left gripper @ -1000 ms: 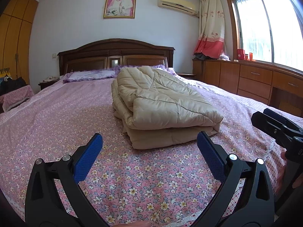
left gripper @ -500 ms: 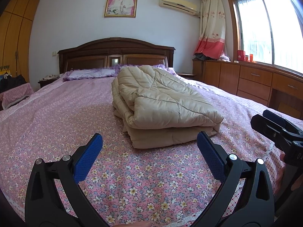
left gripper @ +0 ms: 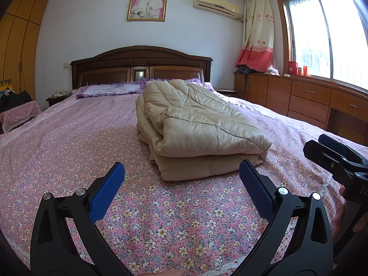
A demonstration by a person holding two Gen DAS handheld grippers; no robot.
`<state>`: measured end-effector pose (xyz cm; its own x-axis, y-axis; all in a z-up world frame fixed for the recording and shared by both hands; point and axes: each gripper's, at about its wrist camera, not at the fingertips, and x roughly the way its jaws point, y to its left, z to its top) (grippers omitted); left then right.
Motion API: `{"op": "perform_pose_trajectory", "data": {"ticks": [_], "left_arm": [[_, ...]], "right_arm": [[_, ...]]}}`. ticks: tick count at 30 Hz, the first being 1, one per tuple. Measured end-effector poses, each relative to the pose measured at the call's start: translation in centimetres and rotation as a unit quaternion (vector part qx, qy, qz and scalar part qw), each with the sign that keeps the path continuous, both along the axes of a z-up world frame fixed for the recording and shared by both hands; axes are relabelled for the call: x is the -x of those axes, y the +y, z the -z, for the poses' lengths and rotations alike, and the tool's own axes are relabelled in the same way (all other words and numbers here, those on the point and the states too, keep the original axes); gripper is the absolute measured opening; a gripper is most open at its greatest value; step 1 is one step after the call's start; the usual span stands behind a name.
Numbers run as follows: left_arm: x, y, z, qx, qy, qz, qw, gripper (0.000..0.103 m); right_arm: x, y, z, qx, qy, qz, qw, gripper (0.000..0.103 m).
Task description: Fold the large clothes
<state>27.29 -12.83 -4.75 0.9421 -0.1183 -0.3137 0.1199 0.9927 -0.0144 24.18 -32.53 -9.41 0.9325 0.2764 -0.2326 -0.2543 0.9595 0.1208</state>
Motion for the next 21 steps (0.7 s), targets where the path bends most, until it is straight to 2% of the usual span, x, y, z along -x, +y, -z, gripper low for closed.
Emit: {"op": "perform_pose_trajectory", "data": {"ticks": [21], "left_arm": [[0.10,-0.07,0.12,0.001,0.000,0.001,1.0000,0.098]], "right_arm": [[-0.05,0.04,0.04,-0.001,0.002,0.000,1.000,0.098]]}}
